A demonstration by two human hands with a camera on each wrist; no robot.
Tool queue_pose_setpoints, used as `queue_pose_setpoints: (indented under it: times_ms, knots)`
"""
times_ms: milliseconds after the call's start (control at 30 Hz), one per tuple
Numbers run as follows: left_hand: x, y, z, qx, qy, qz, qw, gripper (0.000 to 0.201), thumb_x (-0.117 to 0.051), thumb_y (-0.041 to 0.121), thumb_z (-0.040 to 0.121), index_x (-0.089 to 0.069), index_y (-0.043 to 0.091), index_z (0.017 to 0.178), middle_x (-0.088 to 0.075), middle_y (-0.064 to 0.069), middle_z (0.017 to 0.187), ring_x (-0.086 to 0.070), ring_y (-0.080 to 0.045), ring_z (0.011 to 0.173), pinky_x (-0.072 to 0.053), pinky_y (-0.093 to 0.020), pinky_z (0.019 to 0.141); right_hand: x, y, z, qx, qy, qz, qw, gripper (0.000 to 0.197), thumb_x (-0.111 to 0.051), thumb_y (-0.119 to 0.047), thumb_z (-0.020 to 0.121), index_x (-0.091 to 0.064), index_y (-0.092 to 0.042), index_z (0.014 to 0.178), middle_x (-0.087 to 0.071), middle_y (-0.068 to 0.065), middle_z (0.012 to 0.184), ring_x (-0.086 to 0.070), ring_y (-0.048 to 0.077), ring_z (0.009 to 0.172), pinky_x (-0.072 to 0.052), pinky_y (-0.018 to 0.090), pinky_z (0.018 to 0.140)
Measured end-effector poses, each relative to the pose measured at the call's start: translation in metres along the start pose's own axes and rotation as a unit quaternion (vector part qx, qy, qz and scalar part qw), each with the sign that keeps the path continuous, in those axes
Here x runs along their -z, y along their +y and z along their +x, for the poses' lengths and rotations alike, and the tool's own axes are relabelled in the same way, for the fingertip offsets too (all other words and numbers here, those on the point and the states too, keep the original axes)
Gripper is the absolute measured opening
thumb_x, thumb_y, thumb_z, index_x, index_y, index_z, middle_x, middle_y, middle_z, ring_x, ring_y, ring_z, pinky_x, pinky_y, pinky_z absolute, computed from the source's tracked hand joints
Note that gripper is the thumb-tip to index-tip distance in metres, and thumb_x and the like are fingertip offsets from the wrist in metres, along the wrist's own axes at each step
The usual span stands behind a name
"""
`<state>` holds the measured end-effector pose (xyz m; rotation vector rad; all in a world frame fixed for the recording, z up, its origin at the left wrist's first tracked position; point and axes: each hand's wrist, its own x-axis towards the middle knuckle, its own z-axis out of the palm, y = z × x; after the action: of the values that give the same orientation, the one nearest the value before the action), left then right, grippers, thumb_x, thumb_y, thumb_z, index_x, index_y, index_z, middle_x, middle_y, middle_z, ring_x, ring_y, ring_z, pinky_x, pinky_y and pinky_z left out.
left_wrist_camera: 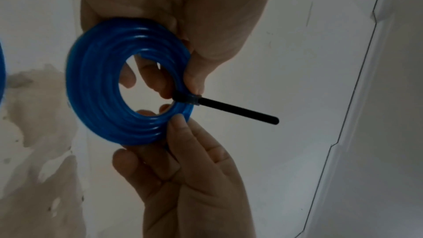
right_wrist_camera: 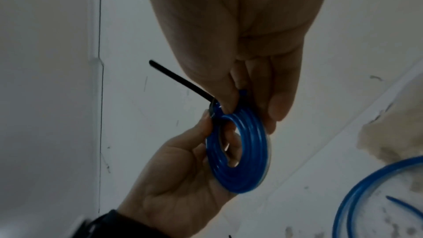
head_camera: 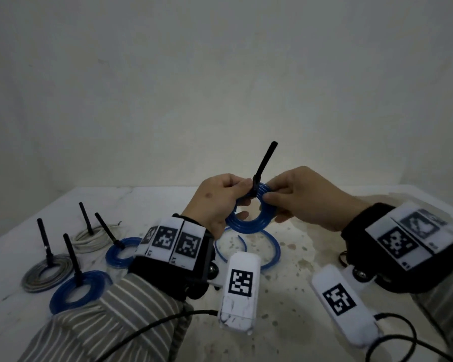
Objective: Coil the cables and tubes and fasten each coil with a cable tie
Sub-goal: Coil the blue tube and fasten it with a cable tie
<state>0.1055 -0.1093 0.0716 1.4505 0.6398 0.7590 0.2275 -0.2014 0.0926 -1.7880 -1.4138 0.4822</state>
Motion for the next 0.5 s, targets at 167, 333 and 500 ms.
queue_pose_setpoints:
  times_ms: [167, 333, 500]
  knots:
    - [0.019, 0.003, -0.003, -0.064, 0.013, 0.141, 0.988, 0.016, -0.057, 0.017, 0.09, -0.069, 0.006, 0.091, -0.067, -0.004, 0.075, -0.061, -0.013, 0.069, -0.054, -0.022, 0.062, -0.009, 0.003, 0.007, 0.014, 0.019, 0.014, 1.0, 0.012, -0.06, -0.01, 0.088, -0.071, -0.01, 0.091, -0.072, 0.01, 0.078, -0.068, 0.015, 0.065, -0.058, 0.025, 0.063]
    - [0.049, 0.007, -0.008, 0.001, -0.05, 0.247, 0.968, 0.022, -0.058, 0.009, 0.089, -0.065, 0.026, 0.101, -0.066, -0.002, 0.076, -0.063, -0.012, 0.07, -0.054, -0.023, 0.067, -0.023, 0.005, 0.02, 0.009, 0.005, 0.061, 0.998, 0.011, -0.061, -0.009, 0.088, -0.069, -0.014, 0.082, -0.072, 0.009, 0.076, -0.07, 0.016, 0.065, -0.057, 0.023, 0.057]
    - [0.082, -0.011, -0.001, 0.063, 0.037, 0.187, 0.98, 0.012, -0.064, 0.006, 0.084, -0.069, 0.01, 0.094, -0.068, -0.007, 0.07, -0.065, -0.012, 0.06, -0.058, -0.026, 0.065, -0.047, 0.013, 0.027, -0.032, -0.036, 0.12, 0.992, 0.012, -0.065, -0.016, 0.085, -0.063, -0.009, 0.095, -0.07, 0.018, 0.086, -0.069, 0.019, 0.067, -0.057, 0.028, 0.058]
